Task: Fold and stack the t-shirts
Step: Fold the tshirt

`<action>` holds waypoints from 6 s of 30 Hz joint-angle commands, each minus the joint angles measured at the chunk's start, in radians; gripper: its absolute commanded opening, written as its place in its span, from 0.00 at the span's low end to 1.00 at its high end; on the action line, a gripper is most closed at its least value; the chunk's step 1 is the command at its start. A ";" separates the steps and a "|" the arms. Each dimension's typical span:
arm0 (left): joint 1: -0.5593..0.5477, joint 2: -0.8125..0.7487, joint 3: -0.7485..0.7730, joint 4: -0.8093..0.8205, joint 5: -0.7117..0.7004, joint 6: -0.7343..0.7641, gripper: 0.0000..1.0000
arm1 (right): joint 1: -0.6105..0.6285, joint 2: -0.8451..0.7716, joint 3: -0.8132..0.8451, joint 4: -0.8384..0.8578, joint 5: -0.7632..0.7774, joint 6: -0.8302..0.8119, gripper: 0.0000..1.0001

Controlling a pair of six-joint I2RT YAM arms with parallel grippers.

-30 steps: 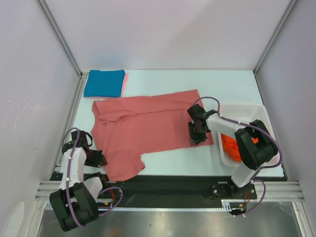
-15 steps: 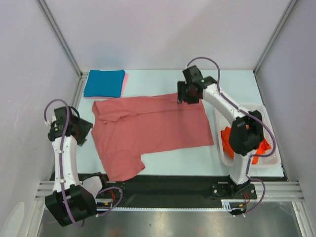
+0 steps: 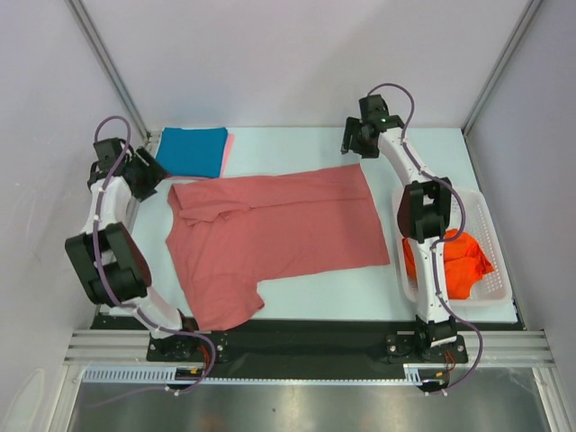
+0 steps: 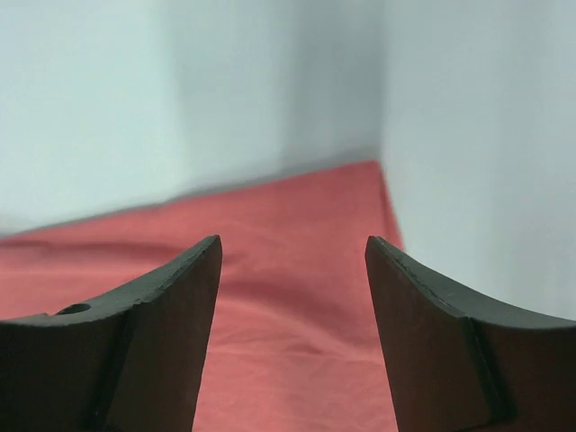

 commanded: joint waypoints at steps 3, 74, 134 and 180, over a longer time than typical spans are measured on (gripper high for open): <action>0.021 0.116 0.116 0.057 0.097 0.038 0.72 | -0.057 -0.004 -0.039 0.052 -0.062 -0.030 0.72; 0.032 0.519 0.304 0.149 0.055 -0.137 0.41 | -0.138 0.181 -0.053 0.181 -0.345 -0.005 0.68; 0.039 0.475 0.271 0.147 0.017 -0.120 0.26 | -0.164 0.142 -0.089 0.274 -0.064 0.091 0.06; -0.114 0.200 -0.005 0.121 0.079 -0.042 0.43 | 0.569 0.140 -0.042 0.418 -0.283 0.188 0.23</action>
